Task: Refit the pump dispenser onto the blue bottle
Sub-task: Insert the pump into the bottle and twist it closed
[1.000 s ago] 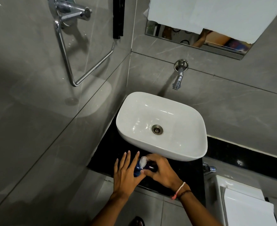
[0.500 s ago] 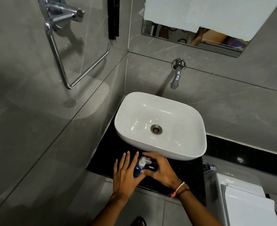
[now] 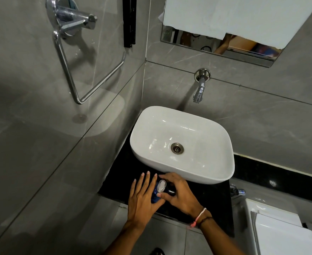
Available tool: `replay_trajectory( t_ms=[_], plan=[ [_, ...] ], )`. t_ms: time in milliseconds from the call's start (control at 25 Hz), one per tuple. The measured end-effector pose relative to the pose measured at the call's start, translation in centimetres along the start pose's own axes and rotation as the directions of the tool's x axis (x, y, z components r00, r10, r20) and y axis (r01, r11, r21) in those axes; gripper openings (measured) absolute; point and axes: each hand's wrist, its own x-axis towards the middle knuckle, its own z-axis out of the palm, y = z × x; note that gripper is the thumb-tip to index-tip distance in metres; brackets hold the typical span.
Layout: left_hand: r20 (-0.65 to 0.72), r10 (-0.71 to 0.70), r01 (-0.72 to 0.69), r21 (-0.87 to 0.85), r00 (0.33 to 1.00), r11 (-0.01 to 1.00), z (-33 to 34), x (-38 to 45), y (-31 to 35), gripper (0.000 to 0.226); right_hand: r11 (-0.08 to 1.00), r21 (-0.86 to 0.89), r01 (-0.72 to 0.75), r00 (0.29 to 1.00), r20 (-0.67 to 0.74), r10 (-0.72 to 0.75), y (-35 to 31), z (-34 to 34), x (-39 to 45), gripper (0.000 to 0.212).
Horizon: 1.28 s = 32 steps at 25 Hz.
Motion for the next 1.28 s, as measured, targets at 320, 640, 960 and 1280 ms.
replay_trajectory(
  t_ms=[320, 640, 960, 1280],
  plan=[
    [-0.023, 0.010, -0.009, 0.040, 1.000, 0.999, 0.2, 0.2, -0.2, 0.076, 1.000, 0.009, 0.004, 1.000, -0.020, -0.004, 0.4, 0.5, -0.3, 0.040],
    [-0.050, 0.019, -0.016, 0.042, 0.999, 0.999, 0.7, 0.2, -0.6, 0.080, 0.986, -0.156, 0.057, 0.992, -0.105, -0.074, 0.1, 1.3, -1.0, 0.030],
    [-0.063, -0.007, 0.010, 0.057, 0.998, 0.998, 1.0, 0.2, -0.6, 0.075, 0.952, -0.284, 0.109, 0.980, -0.132, -0.151, -0.1, 1.7, -1.0, 0.024],
    [-0.079, 0.003, 0.002, 0.067, 0.997, 0.998, 1.0, 0.1, -0.6, 0.075, 0.950, -0.298, 0.089, 0.983, -0.126, -0.131, -0.7, 1.4, -0.9, 0.026]
  ],
)
